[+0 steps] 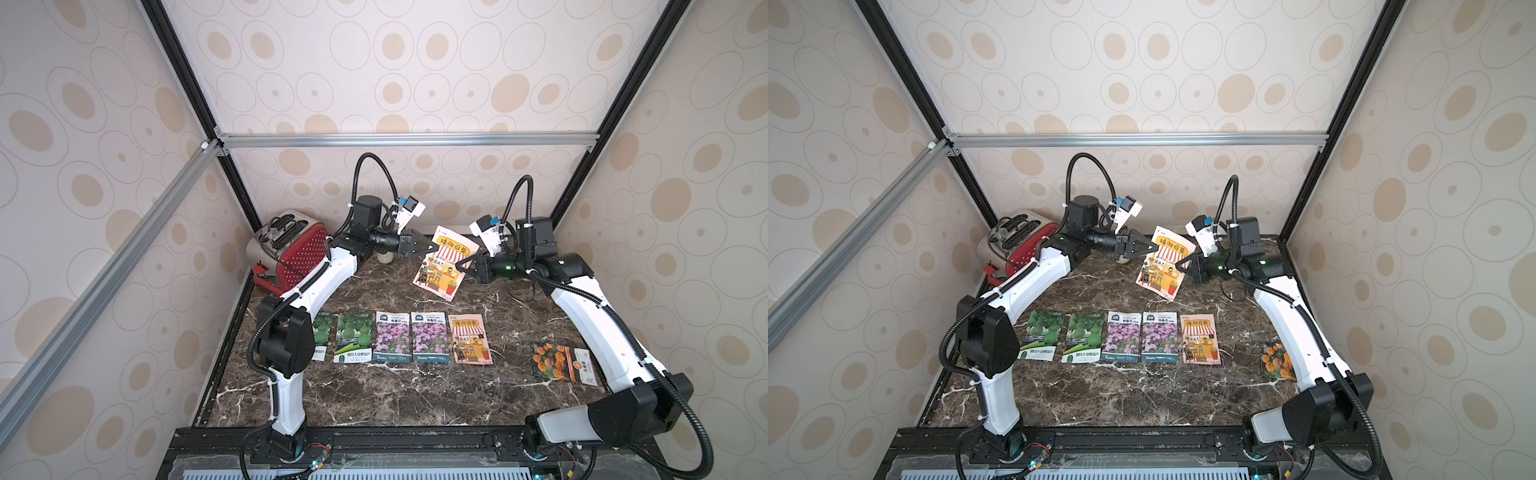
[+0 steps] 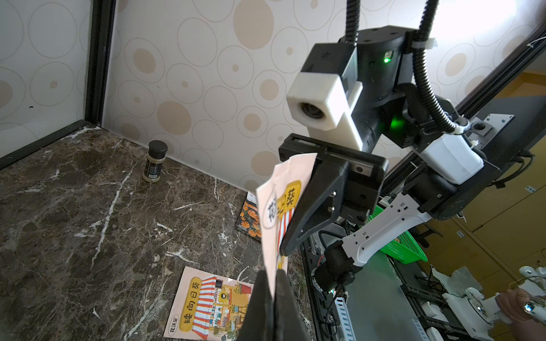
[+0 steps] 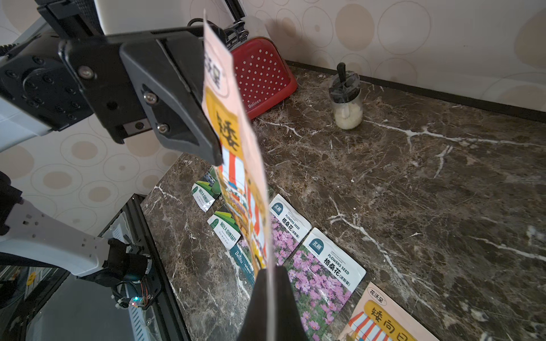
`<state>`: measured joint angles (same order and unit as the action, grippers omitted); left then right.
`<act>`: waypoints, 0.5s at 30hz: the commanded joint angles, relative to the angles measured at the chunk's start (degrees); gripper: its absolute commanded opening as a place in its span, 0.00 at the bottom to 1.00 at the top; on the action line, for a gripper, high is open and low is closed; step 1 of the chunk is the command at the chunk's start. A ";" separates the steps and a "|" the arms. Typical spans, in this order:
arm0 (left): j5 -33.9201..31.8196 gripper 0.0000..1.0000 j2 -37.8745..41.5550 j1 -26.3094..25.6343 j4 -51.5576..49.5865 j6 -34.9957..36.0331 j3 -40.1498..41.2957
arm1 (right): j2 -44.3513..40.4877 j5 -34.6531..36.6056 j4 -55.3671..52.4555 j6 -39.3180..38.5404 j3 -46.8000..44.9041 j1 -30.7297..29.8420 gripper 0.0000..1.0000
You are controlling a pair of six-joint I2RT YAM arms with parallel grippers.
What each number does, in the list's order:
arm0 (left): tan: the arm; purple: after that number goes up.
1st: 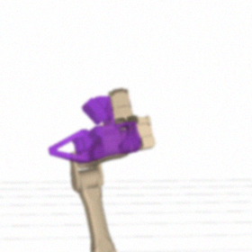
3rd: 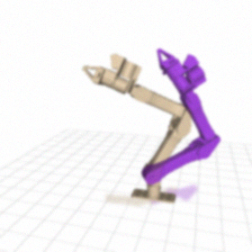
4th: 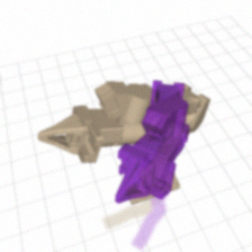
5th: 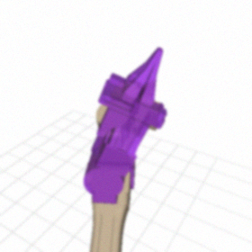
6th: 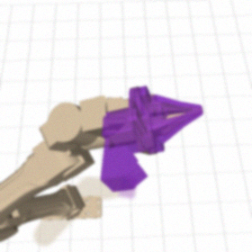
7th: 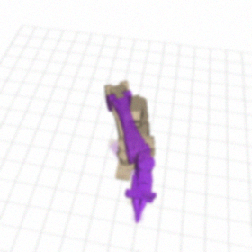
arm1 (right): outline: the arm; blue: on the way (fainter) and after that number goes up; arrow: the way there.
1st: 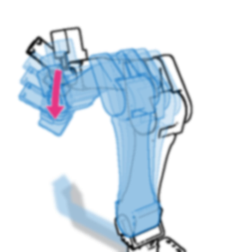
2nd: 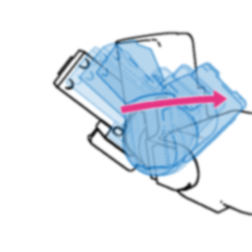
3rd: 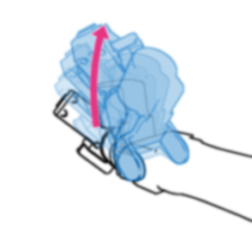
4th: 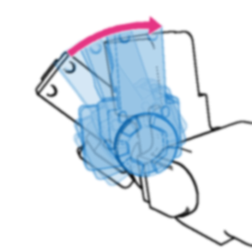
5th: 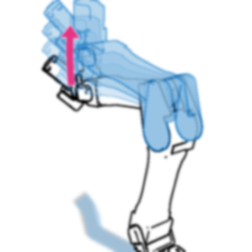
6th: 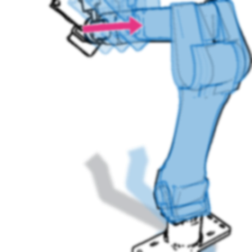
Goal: Arrange the seed packets in a row
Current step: Place the seed packet at the center of the board.
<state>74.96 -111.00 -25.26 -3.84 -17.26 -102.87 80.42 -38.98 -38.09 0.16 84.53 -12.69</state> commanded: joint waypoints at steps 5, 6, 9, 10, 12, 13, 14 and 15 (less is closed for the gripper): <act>-1.98 0.22 1.49 -1.51 -9.98 9.17 -0.76 | -0.45 -0.23 0.38 0.18 2.63 1.00 0.00; -2.38 0.23 1.48 -1.66 -10.48 9.70 -0.47 | -0.34 -0.52 0.44 0.20 2.86 1.00 0.00; -3.78 0.23 1.16 -2.26 -12.03 11.12 -0.56 | 0.06 -1.24 0.78 0.63 3.32 1.00 0.00; -4.08 0.22 0.90 -2.60 -12.59 11.47 -0.87 | 0.21 -1.31 0.85 0.79 3.36 1.00 0.00; -4.74 0.17 0.32 -3.31 -15.17 13.42 -1.82 | 0.35 -1.58 1.20 1.14 3.28 1.00 0.00; -7.08 0.12 0.05 -3.65 -16.32 14.31 -2.18 | 0.41 -1.68 1.40 1.37 3.20 1.00 0.00; -7.89 0.06 -0.17 -3.98 -16.77 14.73 -2.46 | 0.43 -1.92 1.60 1.58 3.15 1.00 0.00; -8.92 0.00 -0.35 -4.13 -16.82 14.74 -2.59 | 0.35 -1.97 1.76 1.71 3.05 1.00 0.00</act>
<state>68.47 -111.07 -28.21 -16.91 -6.48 -103.13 80.51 -39.20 -38.15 1.48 86.26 -11.90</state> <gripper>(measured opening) 0.053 0.043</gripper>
